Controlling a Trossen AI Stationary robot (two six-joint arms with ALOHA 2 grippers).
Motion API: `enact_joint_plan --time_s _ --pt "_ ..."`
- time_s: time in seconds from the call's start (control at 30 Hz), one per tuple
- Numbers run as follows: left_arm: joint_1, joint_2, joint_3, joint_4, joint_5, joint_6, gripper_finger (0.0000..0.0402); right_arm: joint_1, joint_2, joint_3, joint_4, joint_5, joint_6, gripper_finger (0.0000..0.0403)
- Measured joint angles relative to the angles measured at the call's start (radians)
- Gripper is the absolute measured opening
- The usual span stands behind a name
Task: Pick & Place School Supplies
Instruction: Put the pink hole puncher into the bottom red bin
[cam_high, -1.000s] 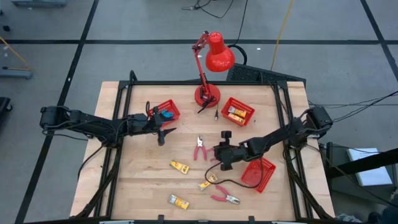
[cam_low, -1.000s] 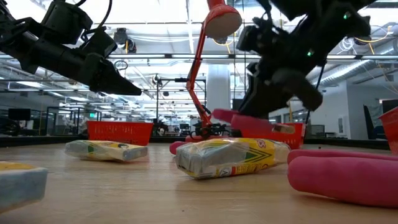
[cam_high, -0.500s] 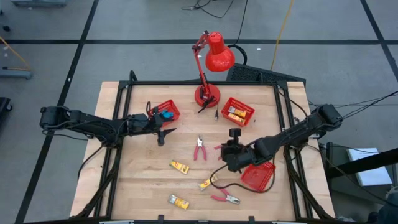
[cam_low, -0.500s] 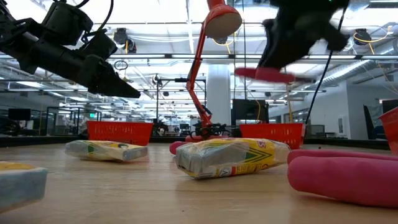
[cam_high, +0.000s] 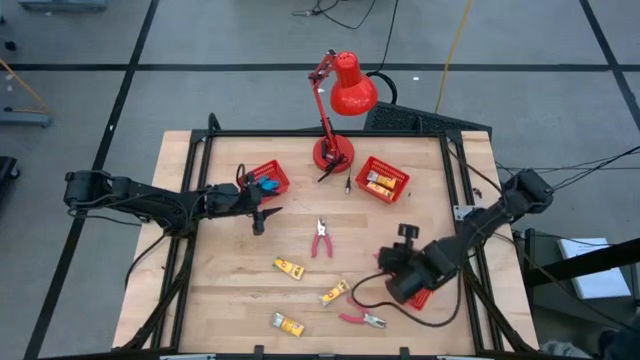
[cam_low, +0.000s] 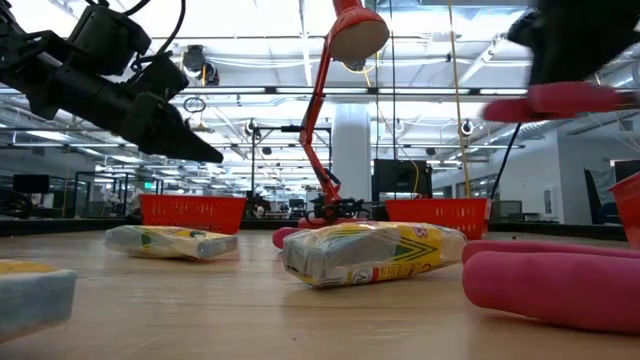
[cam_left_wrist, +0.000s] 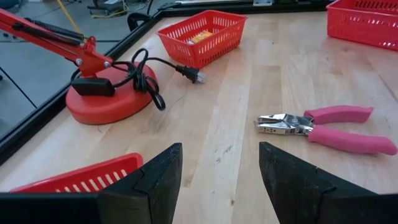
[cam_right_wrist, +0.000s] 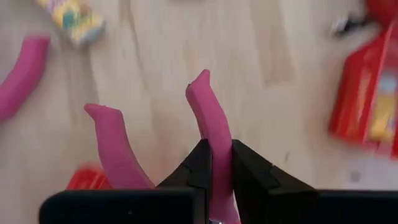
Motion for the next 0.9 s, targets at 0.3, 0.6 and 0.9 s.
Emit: enact_joint_plan --time_s 0.3,0.6,0.9 --pt "0.000 0.000 0.000 -0.017 0.000 -0.009 0.0214 0.128 -0.001 0.052 -0.177 -0.170 0.305 0.0028" --pt "0.000 0.000 0.000 -0.016 0.000 -0.010 0.0214 0.154 0.071 0.041 -0.184 -0.270 0.348 0.0028" --pt "0.000 0.000 0.000 -0.017 0.001 -0.015 0.0214 0.133 0.100 -0.079 -0.028 -0.327 0.312 0.0028"
